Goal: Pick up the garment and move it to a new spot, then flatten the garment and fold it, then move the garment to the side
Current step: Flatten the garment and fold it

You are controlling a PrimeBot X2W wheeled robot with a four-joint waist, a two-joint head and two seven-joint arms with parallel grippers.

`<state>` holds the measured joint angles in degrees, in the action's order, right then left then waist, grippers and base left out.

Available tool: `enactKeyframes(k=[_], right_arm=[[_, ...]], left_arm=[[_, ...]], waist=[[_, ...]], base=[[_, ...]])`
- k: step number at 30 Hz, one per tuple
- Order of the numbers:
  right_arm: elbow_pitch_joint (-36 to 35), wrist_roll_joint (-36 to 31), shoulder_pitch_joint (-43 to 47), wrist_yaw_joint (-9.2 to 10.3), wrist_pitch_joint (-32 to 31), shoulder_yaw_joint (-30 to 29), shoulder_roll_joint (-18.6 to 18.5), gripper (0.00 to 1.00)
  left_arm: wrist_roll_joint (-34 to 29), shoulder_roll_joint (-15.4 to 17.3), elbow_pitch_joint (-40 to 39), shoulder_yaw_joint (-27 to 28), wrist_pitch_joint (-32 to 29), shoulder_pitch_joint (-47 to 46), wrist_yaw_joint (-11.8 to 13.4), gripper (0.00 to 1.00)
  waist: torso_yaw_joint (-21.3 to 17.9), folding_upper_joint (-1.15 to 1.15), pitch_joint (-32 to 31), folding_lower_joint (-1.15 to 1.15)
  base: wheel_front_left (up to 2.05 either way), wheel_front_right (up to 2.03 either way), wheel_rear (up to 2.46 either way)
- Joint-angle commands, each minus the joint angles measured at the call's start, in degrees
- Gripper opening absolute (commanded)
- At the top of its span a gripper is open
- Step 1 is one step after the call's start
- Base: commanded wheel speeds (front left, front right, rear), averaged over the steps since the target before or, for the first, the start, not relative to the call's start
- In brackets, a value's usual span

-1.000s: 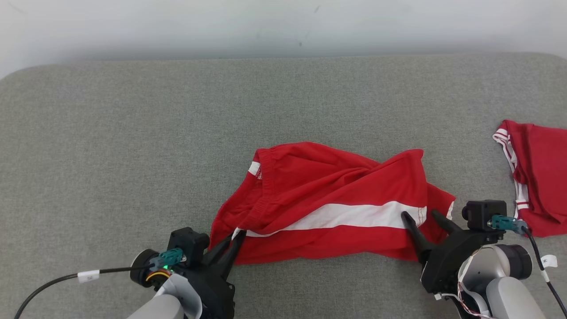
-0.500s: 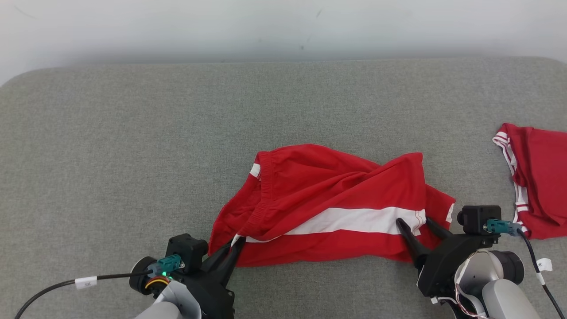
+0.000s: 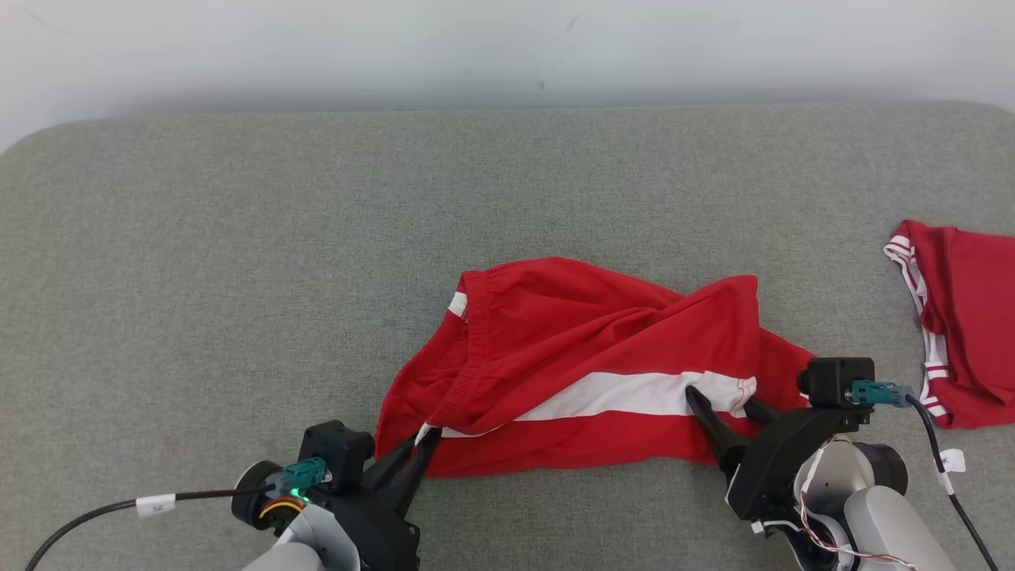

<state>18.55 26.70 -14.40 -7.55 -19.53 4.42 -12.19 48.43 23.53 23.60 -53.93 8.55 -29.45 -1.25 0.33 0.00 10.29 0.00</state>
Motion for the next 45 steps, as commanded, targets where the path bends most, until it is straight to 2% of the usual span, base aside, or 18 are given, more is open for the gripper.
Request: enactKeyframes(k=[1, 2, 4, 6, 7, 8, 9, 10, 11, 12, 16, 19, 30, 38, 45], right_arm=[[-0.3, 0.9, 0.0, 0.14, 0.0, 0.6, -0.2, 1.00], [-0.7, 1.5, 0.3, 0.14, 0.0, 1.0, -0.4, 1.00], [-1.1, 2.9, 1.0, 0.14, -0.4, 1.6, -0.5, 0.89], [-1.6, 3.7, 1.4, 0.14, -0.9, 2.2, -0.8, 0.98], [-2.0, 3.8, 1.3, 0.14, -0.6, 2.3, -0.9, 0.96], [-2.3, 3.9, 1.3, 0.14, -0.4, 2.3, -1.1, 0.85], [-2.4, 3.8, 1.3, 0.14, -0.1, 2.3, -1.3, 0.48], [-2.6, 3.5, 1.2, 0.14, 0.3, 2.2, -1.4, 0.27], [-2.7, 3.1, 1.1, 0.14, 0.8, 1.9, -1.5, 0.11], [-3.0, 3.0, 1.1, 0.14, 1.2, 1.6, -1.5, 0.00], [-4.8, 3.2, 2.2, 0.14, 2.7, -0.3, -0.8, 0.00], [-7.3, 3.9, 3.2, 0.14, 3.3, -1.8, -0.6, 0.00], [-20.7, 6.6, 3.8, 0.14, 5.0, -5.8, 0.0, 0.00], [-27.0, 5.0, 0.3, 0.14, 10.3, -8.2, 0.7, 0.00], [-29.6, 3.7, -2.8, 0.15, 15.0, -9.1, 0.4, 0.00]], left_arm=[[-0.1, 0.3, -0.2, -0.1, 0.1, 0.3, 0.2, 0.00], [0.0, 0.3, -0.3, -0.1, 0.1, 0.3, 0.2, 0.00], [0.1, 0.4, -0.4, 0.0, 0.2, 0.4, 0.3, 0.00], [0.2, 0.6, -0.4, 0.1, 0.2, 0.4, 0.4, 0.00], [0.2, 0.7, -0.5, 0.1, 0.2, 0.3, 0.5, 0.00], [0.3, 0.7, -0.6, 0.2, 0.2, 0.3, 0.6, 0.00], [0.3, 0.8, -0.7, 0.2, 0.1, 0.2, 0.6, 0.00], [0.3, 0.8, -0.8, 0.2, 0.1, 0.1, 0.6, 0.00], [0.3, 0.8, -0.8, 0.2, 0.2, -0.1, 0.7, 0.00], [0.3, 0.7, -0.9, 0.3, 0.5, -0.2, 0.7, 0.00], [0.9, 0.4, -1.2, 1.0, 1.4, -0.1, 0.8, 0.00], [3.6, -0.3, -2.0, 3.3, 3.0, 0.6, 0.2, 0.00], [11.3, -1.7, -7.9, 11.2, 5.5, 0.1, -2.4, 0.00], [15.3, -3.5, -11.7, 14.0, 5.6, -2.4, -3.6, 0.00], [19.1, -5.2, -14.5, 15.7, 4.6, -4.9, -4.5, 0.00]], waist=[[0.1, 0.00, -0.1, 0.00], [0.1, 0.00, -0.1, 0.00], [0.0, 0.00, -0.2, 0.00], [-0.1, 0.00, -0.1, 0.00], [-0.1, 0.00, -0.1, 0.00], [-0.2, 0.00, 0.0, 0.00], [-0.2, 0.00, 0.0, 0.00], [-0.2, 0.00, 0.1, 0.00], [-0.2, 0.00, 0.2, 0.00], [-0.2, 0.00, 0.3, 0.00], [0.0, 0.00, 0.1, 0.00], [-0.1, 0.00, -0.4, 0.00], [-0.7, 0.00, -3.2, 0.00], [-1.0, 0.00, -4.3, 0.00], [-1.3, 0.00, -4.9, 0.00]], base=[[0.00, 0.00, 0.00], [0.00, 0.00, 0.00], [0.00, 0.00, 0.00], [0.00, 0.00, 0.00], [0.00, 0.00, 0.00], [0.00, 0.00, 0.00], [0.00, 0.00, 0.00], [0.00, 0.00, 0.00], [0.00, 0.00, 0.00], [0.00, 0.00, 0.00], [0.00, 0.00, 0.00], [0.00, 0.00, 0.00], [0.00, 0.00, 0.00], [0.00, 0.00, 0.00], [0.00, 0.00, 0.00]])
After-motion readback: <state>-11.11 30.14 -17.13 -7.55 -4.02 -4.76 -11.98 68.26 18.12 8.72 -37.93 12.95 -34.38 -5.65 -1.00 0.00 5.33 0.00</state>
